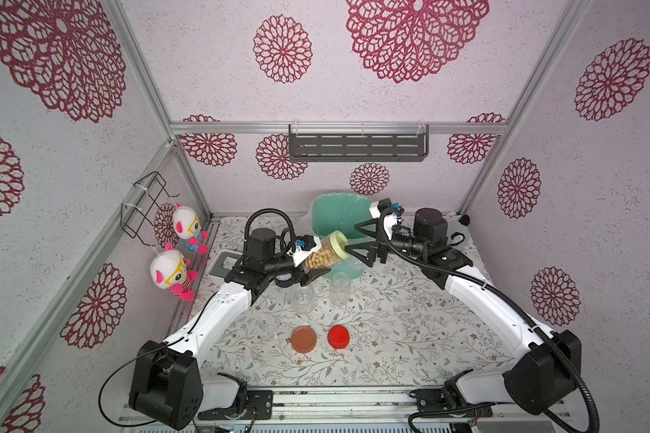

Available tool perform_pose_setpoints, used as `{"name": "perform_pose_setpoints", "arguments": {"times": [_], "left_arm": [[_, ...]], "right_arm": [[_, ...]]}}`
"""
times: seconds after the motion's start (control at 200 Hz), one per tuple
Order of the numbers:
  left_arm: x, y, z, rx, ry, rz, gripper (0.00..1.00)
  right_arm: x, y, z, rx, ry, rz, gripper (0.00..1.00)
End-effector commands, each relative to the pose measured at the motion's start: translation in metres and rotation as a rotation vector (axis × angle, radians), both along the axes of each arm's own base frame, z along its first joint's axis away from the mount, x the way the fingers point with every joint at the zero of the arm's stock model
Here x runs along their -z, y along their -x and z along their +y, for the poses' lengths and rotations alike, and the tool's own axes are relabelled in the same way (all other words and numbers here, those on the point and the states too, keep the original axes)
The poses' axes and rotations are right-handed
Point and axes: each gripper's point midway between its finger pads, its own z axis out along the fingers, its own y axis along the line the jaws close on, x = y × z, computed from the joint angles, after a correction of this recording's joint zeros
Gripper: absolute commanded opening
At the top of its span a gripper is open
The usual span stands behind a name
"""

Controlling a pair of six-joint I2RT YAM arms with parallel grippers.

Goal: Empty moldy peanuts from jars
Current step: Unscrew the lid from the jar.

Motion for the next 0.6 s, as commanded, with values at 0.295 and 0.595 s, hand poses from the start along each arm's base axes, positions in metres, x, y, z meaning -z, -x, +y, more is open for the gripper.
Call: {"name": "perform_pose_setpoints", "arguments": {"times": [0.295,0.595], "left_arm": [[-0.050,-0.014,0.012,-0.136,0.066,-0.259,0.00],[-0.050,-0.016,0.015,-0.164,0.054,-0.287,0.00]], "right_arm": [[-0.029,-0.035,-0.006,0.290,-0.254,0.365,0.99],[-0.014,-0.037,0.014,0.292,-0.208,0.445,0.99]]}}
